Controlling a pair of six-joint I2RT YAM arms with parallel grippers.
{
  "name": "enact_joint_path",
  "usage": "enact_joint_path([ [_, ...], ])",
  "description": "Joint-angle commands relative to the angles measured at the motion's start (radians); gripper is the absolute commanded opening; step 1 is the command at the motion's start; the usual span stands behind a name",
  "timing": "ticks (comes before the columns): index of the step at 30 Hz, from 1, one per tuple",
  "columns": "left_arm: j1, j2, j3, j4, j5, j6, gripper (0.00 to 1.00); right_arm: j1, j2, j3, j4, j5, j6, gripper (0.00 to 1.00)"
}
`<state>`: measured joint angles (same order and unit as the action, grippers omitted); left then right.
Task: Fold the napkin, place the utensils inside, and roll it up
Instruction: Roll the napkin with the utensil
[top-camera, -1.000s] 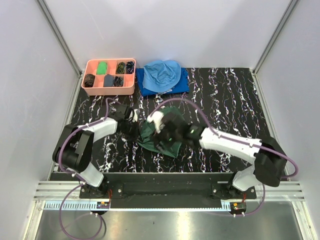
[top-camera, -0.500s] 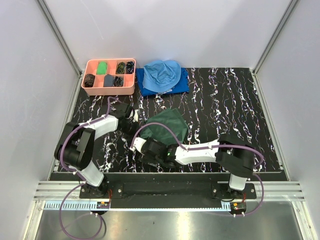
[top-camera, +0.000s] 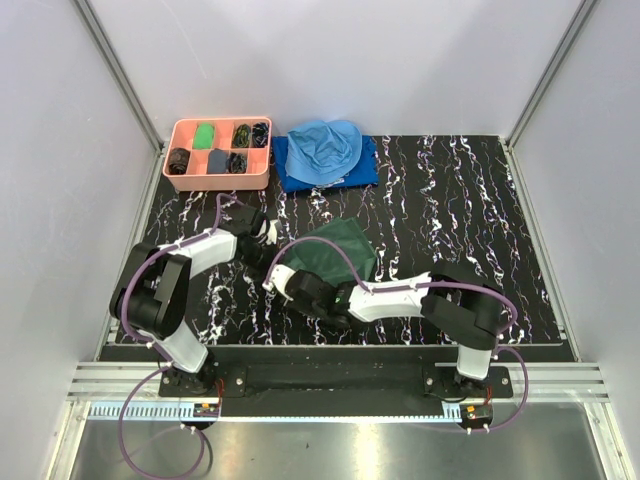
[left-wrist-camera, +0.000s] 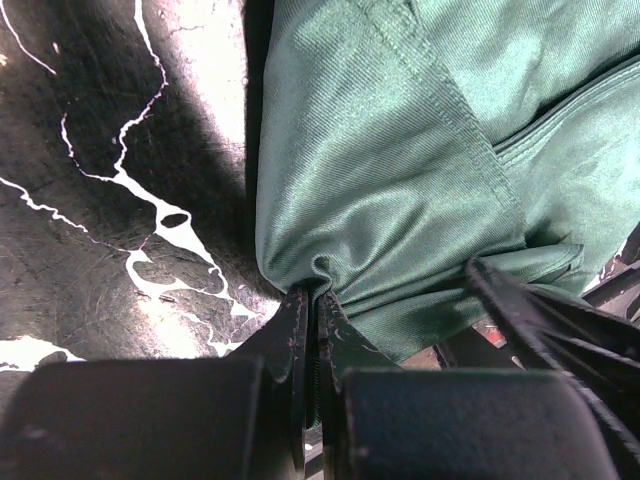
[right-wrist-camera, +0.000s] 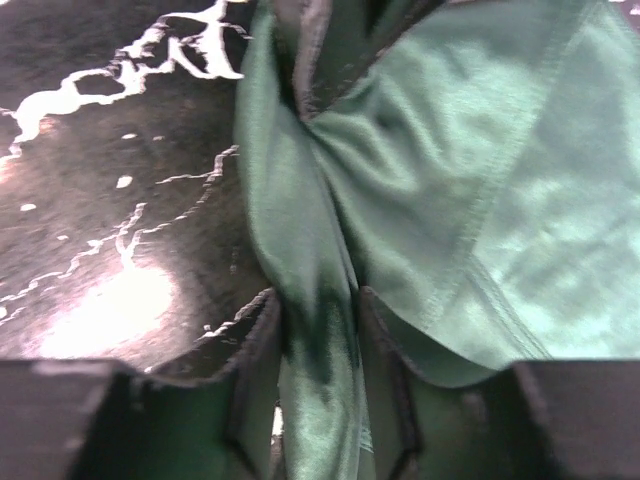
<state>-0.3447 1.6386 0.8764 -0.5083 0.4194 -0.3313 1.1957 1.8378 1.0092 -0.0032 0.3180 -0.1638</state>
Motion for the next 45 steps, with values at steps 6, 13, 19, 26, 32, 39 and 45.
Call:
enact_joint_path([
  [6,0.004,0.001,0.049,-0.022,0.021,0.018,0.10,-0.068,0.061,0.026,-0.191,-0.399,0.058,0.29],
  [13,0.021,-0.058,0.029,0.034,-0.021,-0.038,0.54,-0.133,0.058,0.008,-0.205,-0.591,0.084,0.25],
  [19,0.042,-0.144,-0.036,0.105,-0.086,-0.103,0.71,-0.208,0.081,0.006,-0.201,-0.773,0.095,0.24],
  [26,0.067,-0.273,-0.163,0.209,-0.169,-0.169,0.77,-0.286,0.107,0.006,-0.196,-0.957,0.104,0.24],
  [32,0.067,-0.443,-0.329,0.407,-0.127,-0.192,0.79,-0.340,0.156,0.034,-0.204,-1.094,0.124,0.23],
  [39,0.065,-0.595,-0.485,0.578,-0.058,-0.222,0.79,-0.407,0.251,0.106,-0.254,-1.234,0.152,0.22],
  [45,0.053,-0.619,-0.586,0.783,0.028,-0.238,0.78,-0.461,0.353,0.189,-0.319,-1.333,0.158,0.20],
])
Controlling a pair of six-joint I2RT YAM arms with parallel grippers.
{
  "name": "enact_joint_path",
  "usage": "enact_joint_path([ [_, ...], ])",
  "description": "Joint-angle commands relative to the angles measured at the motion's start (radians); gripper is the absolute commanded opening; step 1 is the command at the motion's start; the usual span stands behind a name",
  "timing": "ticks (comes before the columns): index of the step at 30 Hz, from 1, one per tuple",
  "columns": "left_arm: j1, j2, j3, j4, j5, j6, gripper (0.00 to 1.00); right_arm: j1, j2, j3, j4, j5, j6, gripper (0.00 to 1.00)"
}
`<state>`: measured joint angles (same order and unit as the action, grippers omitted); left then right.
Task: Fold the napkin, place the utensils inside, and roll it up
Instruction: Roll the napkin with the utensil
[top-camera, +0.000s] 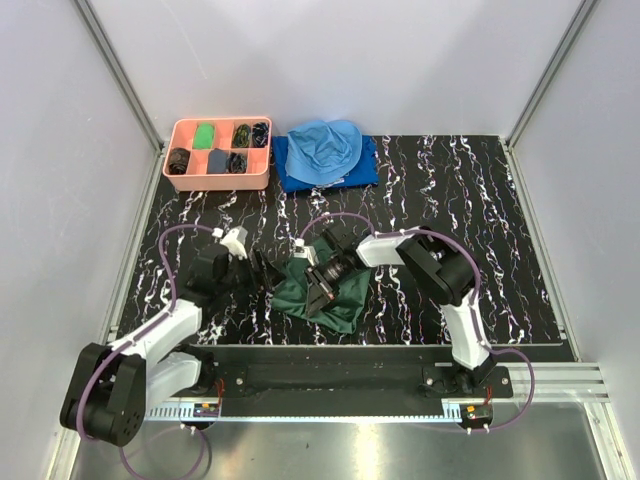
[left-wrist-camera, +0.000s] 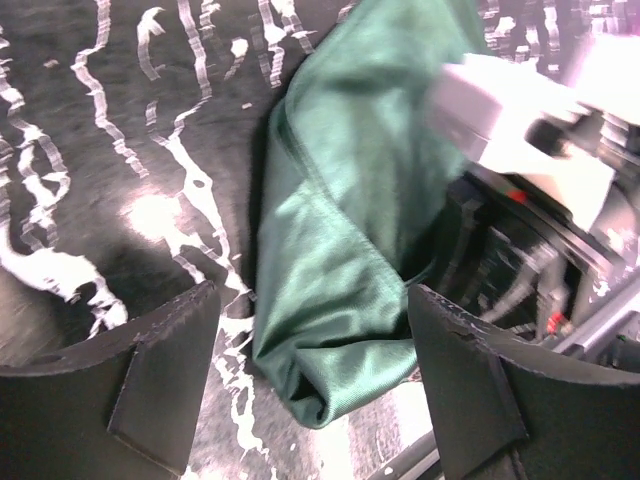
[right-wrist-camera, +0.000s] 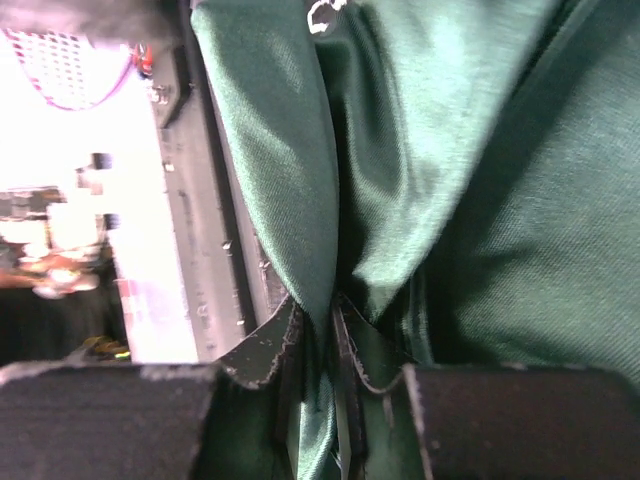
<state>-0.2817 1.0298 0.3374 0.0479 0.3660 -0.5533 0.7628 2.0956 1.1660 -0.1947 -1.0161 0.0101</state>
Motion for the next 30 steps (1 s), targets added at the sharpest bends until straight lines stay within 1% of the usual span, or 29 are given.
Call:
enact_joint_path([
  [1,-0.017,-0.007,-0.057,0.251,0.103,-0.017,0.78,-0.039,0.107,0.041,-0.141,-0.031,-0.016,0.19],
  [2,-0.022,0.007,-0.066,0.283,0.109,-0.019,0.77,-0.045,0.121,0.061,-0.147,-0.045,-0.016,0.19],
  [6,-0.040,0.033,-0.087,0.322,0.123,-0.008,0.77,-0.059,0.175,0.098,-0.184,-0.079,-0.016,0.18],
  [8,-0.053,0.048,-0.093,0.346,0.132,-0.007,0.75,-0.066,0.187,0.113,-0.190,-0.093,-0.016,0.18],
  [12,-0.070,0.084,-0.107,0.346,0.129,-0.002,0.71,-0.080,0.218,0.130,-0.206,-0.117,-0.016,0.18],
  [17,-0.076,0.095,-0.127,0.345,0.137,-0.002,0.68,-0.088,0.245,0.156,-0.210,-0.141,-0.016,0.17],
  [18,-0.079,0.093,-0.130,0.343,0.136,-0.002,0.65,-0.091,0.250,0.165,-0.212,-0.147,-0.016,0.17],
  [20,-0.079,0.093,-0.136,0.337,0.134,-0.003,0.61,-0.091,0.262,0.173,-0.213,-0.154,0.010,0.17],
  [25,-0.083,0.098,-0.147,0.345,0.139,-0.008,0.52,-0.095,0.276,0.190,-0.216,-0.164,0.011,0.17],
  [28,-0.089,0.104,-0.152,0.345,0.143,-0.005,0.51,-0.102,0.284,0.195,-0.218,-0.167,0.013,0.17],
  [30,-0.093,0.105,-0.155,0.343,0.143,-0.005,0.48,-0.105,0.287,0.195,-0.218,-0.165,0.013,0.17],
])
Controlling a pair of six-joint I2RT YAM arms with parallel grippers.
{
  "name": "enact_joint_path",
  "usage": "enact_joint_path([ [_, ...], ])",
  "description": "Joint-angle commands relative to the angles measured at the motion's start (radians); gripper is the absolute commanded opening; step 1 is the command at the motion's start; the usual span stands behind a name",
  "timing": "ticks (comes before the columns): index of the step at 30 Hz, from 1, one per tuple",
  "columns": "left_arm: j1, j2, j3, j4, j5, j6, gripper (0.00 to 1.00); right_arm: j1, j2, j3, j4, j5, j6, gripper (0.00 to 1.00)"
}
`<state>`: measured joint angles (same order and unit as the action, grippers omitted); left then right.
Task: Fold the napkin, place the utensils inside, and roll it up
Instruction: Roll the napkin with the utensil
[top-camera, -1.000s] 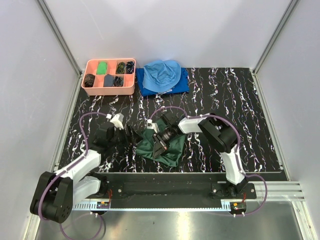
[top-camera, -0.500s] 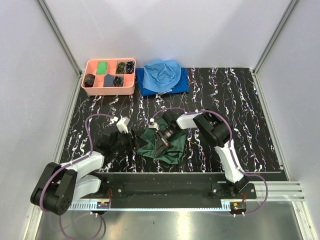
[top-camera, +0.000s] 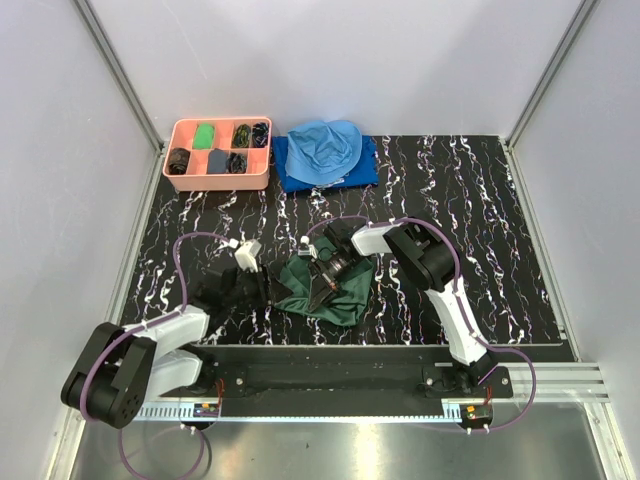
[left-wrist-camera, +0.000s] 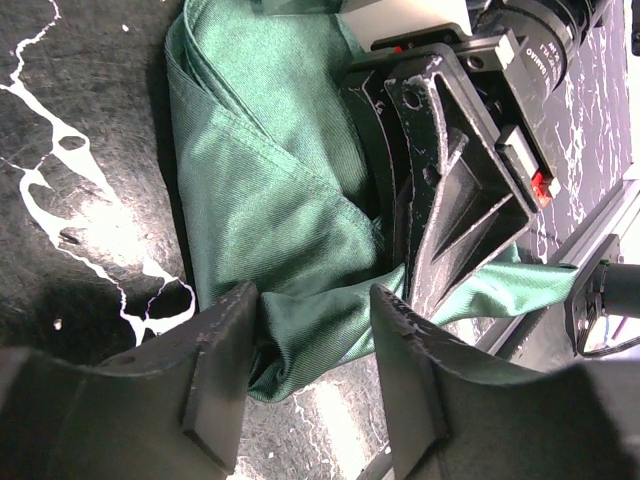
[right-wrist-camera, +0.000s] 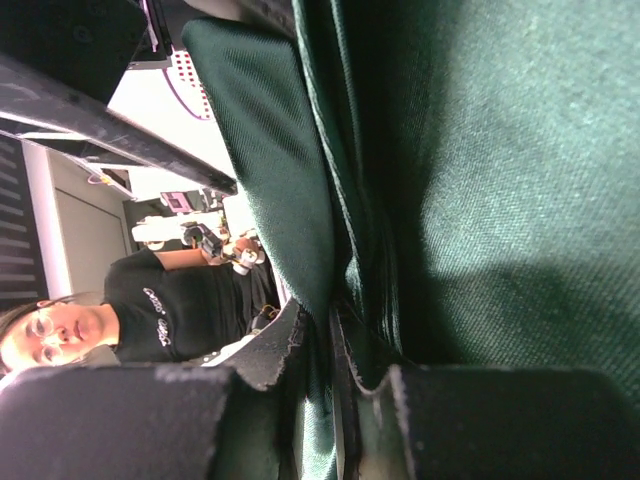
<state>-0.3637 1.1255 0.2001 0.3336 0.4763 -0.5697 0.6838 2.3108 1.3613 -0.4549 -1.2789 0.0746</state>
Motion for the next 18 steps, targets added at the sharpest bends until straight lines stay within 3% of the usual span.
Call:
enact_joint_path([
  [1,-0.011,0.014,-0.018,0.056,0.033,0.011,0.46,-0.026,0.071,-0.001,0.044,0.096,-0.052,0.17],
  [7,-0.032,0.014,-0.019,0.039,0.027,0.011,0.40,-0.035,0.079,0.007,0.044,0.092,-0.045,0.17],
  [13,-0.047,0.074,0.031,-0.031,-0.037,0.004,0.02,-0.043,0.076,0.016,0.047,0.093,-0.042,0.17],
  [16,-0.050,0.129,0.082,-0.096,-0.062,0.005,0.00,-0.047,0.056,0.015,0.047,0.107,-0.038,0.20],
  [18,-0.050,0.164,0.113,-0.164,-0.070,0.023,0.00,-0.049,0.041,0.010,0.047,0.127,-0.029,0.29],
])
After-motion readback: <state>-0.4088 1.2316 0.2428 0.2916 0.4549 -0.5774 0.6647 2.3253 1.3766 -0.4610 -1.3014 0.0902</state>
